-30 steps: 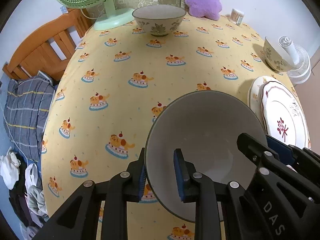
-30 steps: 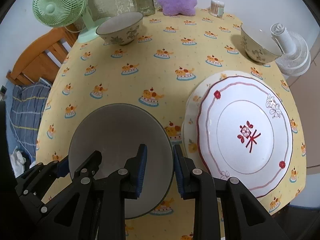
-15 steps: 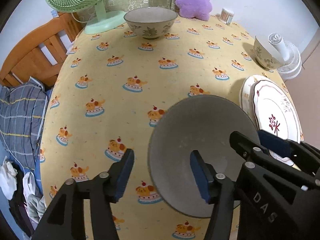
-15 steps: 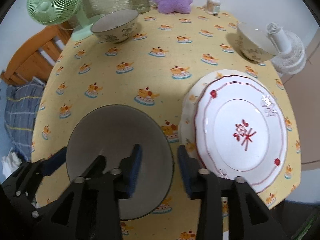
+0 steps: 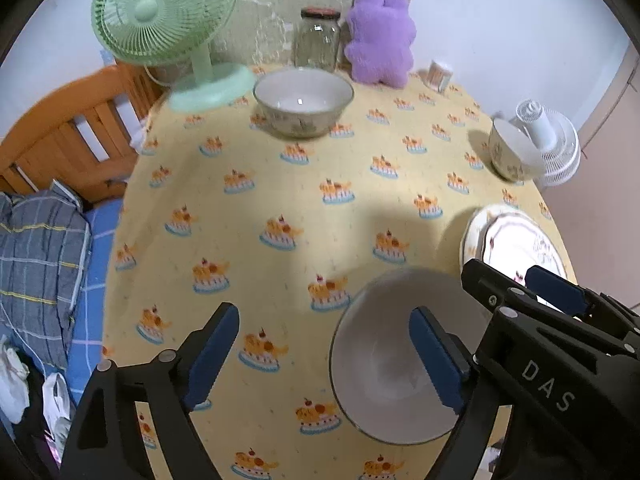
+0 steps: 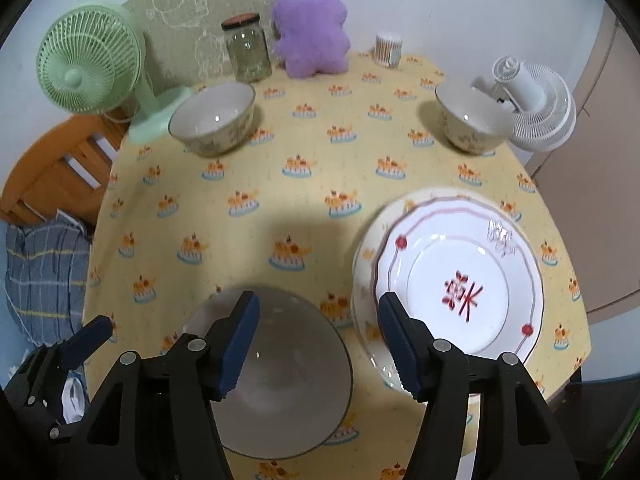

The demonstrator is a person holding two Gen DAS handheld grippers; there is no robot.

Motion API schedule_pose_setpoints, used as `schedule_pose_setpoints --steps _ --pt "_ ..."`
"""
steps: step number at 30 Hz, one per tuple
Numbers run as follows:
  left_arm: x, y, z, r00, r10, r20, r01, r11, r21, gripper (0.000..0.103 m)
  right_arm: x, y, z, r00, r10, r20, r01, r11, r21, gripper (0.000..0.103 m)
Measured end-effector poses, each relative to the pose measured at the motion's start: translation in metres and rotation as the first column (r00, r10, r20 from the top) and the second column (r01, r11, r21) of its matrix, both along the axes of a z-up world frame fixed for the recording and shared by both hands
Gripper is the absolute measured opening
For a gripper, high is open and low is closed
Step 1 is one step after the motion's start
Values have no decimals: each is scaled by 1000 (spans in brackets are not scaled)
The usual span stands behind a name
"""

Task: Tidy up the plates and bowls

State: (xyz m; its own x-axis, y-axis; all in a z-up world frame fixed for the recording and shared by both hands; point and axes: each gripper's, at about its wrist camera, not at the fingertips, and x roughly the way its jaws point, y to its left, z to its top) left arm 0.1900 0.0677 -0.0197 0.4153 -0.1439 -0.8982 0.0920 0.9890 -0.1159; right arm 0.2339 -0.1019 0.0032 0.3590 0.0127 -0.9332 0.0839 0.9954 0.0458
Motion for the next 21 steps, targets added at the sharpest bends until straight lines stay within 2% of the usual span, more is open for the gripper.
schedule_pose_setpoints --steps 6,12,21 --pt "23 -3 19 998 42 53 -42 999 2 94 25 -7 18 998 30 55 -31 999 25 73" --pt "49 -13 28 990 104 95 -107 994 28 97 62 -14 26 991 107 82 -111 993 44 74" --pt "88 -22 20 965 234 123 -242 969 56 97 115 -7 21 949 286 130 -291 956 27 74"
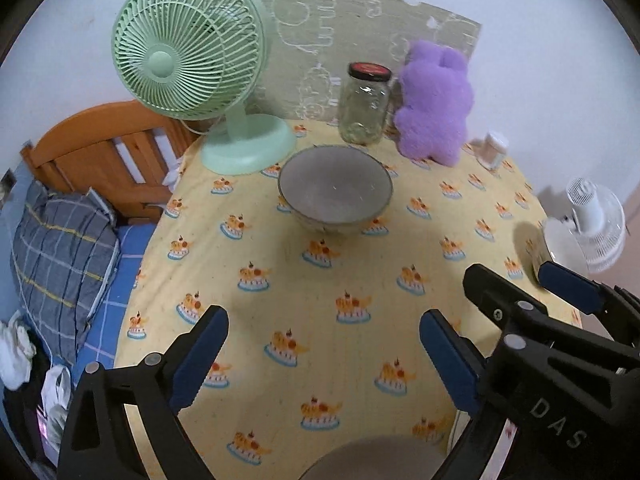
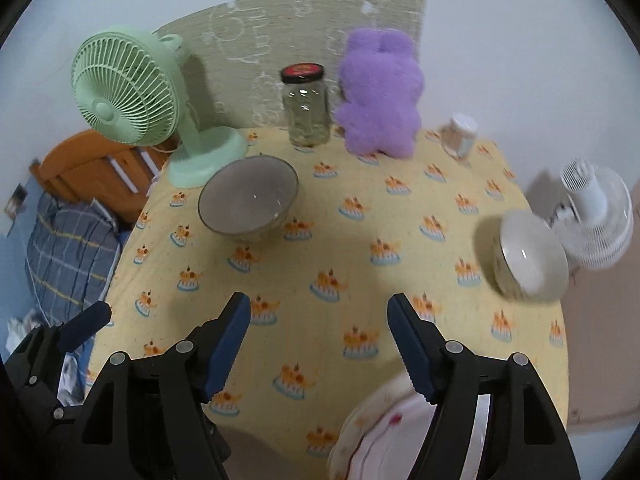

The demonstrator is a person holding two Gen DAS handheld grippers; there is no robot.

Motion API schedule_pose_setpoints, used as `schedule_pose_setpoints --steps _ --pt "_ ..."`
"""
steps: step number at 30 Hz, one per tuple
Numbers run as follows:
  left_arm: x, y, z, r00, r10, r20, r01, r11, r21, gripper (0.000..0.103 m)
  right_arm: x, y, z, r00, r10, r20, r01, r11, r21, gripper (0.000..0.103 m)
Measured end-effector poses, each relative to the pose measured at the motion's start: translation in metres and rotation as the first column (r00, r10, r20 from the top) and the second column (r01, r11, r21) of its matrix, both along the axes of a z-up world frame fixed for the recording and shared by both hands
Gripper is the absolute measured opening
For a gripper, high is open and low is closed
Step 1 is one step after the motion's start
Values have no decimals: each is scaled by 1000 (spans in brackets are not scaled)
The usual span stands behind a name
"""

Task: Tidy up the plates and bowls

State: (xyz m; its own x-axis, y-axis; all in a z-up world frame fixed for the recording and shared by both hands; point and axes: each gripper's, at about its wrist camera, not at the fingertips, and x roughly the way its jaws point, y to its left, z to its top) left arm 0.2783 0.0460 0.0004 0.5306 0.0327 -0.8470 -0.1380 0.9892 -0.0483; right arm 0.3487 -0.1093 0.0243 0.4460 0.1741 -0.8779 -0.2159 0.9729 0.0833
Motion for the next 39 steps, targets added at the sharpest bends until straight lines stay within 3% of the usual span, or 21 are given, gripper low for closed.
schedule_pose_setpoints --steps 3,13,17,24,30,31,33,35,39 --pt "13 1 0 998 61 2 -62 998 21 97 21 5 -5 998 61 -21 -61 998 27 74" --pt "64 22 -20 988 154 -6 -154 988 -20 94 84 25 -18 990 138 -6 -137 987 84 74" --pt "80 25 -23 979 199 46 -201 978 51 91 105 33 -32 988 153 1 -152 983 101 74" --pt "114 35 -43 980 196 19 -197 979 58 88 139 49 -62 988 155 -9 -153 982 107 74" --pt "136 42 -60 983 181 -5 -181 983 30 75 160 58 -82 990 142 2 -141 986 86 73" --pt "139 42 -63 983 181 -4 -181 983 37 72 163 58 -85 990 139 0 -138 986 90 72" --pt "144 41 -69 982 188 -14 -187 981 53 66 168 62 -93 990 139 -10 -138 987 85 60" --pt "149 40 -74 983 182 -32 -180 982 53 51 170 64 -99 989 147 -20 -144 986 85 56" --pt "157 39 -82 984 168 -57 -166 985 43 42 172 69 -107 987 161 -25 -158 983 90 40"
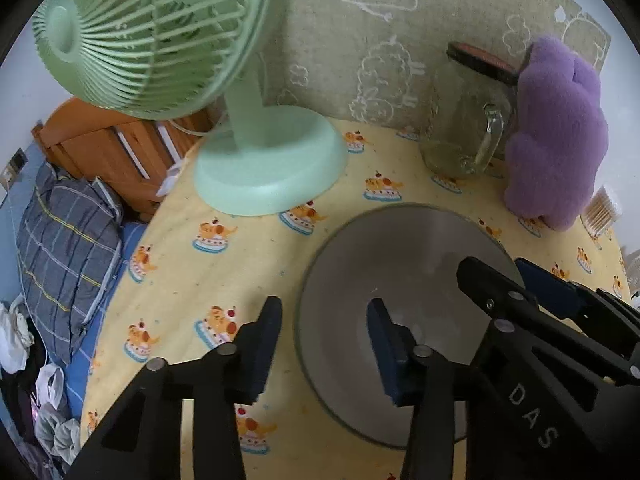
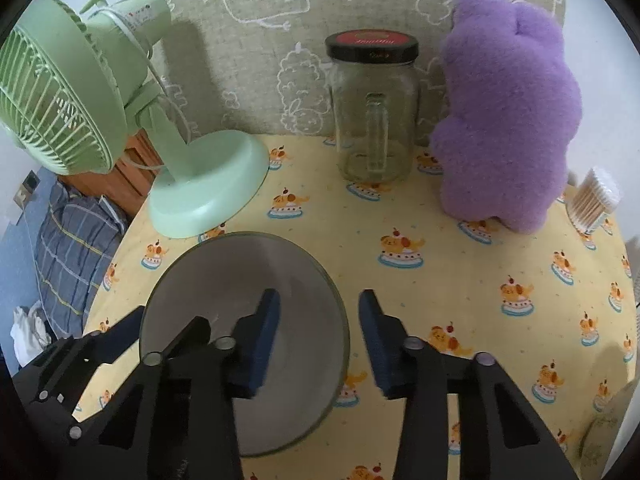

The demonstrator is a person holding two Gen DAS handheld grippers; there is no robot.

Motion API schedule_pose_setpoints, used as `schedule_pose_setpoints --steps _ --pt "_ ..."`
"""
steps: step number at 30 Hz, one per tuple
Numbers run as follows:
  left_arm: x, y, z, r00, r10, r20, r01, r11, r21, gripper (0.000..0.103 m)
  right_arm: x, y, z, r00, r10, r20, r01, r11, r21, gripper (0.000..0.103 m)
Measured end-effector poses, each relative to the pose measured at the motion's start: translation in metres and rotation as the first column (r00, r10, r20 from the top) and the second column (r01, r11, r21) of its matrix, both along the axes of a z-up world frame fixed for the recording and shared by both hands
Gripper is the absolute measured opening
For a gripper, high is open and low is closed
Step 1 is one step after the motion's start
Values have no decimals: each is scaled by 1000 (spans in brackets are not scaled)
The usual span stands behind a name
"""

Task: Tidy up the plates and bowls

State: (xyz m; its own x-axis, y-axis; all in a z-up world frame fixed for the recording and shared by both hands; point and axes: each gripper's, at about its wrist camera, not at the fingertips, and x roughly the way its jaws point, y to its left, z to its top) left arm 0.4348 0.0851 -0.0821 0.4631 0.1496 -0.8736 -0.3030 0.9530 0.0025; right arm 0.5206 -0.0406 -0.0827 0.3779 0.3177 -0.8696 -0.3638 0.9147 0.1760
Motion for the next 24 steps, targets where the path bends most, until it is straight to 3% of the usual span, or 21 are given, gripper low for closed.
schedule_pose_setpoints --steps 4,6,15,20,24 --pt "4 -3 -4 1000 -11 -25 11 1000 7 33 0 4 -2 1000 5 16 -5 1000 -9 33" --pt "6 -4 -4 999 -3 -45 4 1000 29 30 -1 5 0 999 2 39 -1 1000 -27 25" --pt "4 -8 -2 998 -10 -63 12 1000 22 29 -2 0 0 1000 -17 3 17 999 -34 24" --pt "-6 -12 -2 996 -14 -91 10 999 -37 29 -10 -9 4 999 -28 -20 27 999 -32 24" --pt "-16 -19 0 994 -29 -101 25 999 -40 29 -21 -17 6 998 -36 -44 34 999 -36 24"
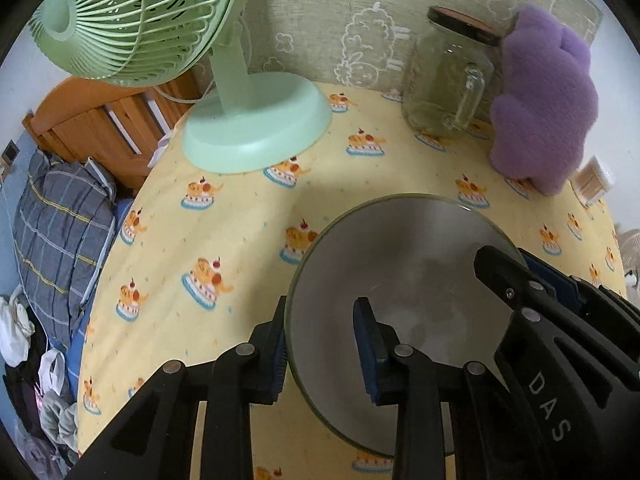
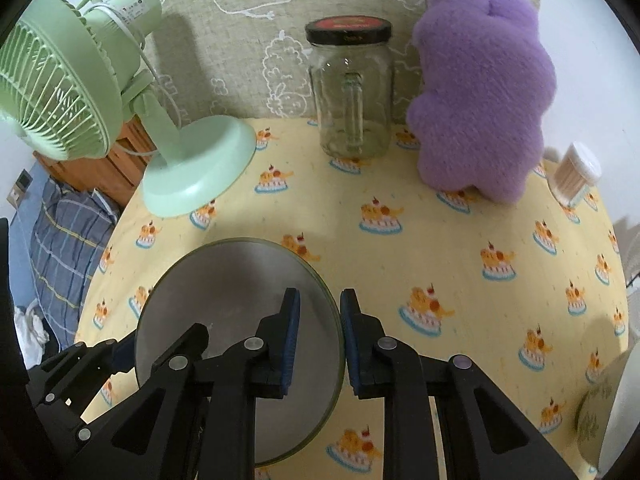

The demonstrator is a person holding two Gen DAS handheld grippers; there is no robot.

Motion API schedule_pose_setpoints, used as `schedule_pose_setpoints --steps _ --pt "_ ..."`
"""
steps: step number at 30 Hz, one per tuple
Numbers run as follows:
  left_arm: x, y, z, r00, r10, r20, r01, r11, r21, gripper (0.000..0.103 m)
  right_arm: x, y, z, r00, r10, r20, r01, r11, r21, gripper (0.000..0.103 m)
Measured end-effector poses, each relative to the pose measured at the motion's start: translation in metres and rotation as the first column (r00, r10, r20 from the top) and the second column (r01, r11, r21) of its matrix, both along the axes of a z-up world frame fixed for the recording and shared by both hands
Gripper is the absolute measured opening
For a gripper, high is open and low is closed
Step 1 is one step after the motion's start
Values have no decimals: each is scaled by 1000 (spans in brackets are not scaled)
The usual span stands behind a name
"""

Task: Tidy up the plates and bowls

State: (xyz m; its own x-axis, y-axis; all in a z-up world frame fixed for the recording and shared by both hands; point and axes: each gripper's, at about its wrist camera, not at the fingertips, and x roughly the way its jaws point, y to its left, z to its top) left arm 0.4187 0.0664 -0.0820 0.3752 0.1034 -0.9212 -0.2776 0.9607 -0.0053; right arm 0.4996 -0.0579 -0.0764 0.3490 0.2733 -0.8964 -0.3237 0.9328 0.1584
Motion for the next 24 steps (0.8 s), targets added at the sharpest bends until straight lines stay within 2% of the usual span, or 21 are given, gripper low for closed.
schedule_pose_setpoints --steps 8,18,24 --pt "-22 -12 15 999 -32 13 32 999 -19 29 -22 -16 17 1000 -29 2 29 1000 -9 24" --pt "-49 -21 49 994 -86 69 88 996 -30 29 -53 -33 57 996 -75 52 76 997 -24 24" --pt "-67 -24 72 985 -139 105 141 990 -10 29 -75 -36 81 990 -118 74 120 992 -25 24"
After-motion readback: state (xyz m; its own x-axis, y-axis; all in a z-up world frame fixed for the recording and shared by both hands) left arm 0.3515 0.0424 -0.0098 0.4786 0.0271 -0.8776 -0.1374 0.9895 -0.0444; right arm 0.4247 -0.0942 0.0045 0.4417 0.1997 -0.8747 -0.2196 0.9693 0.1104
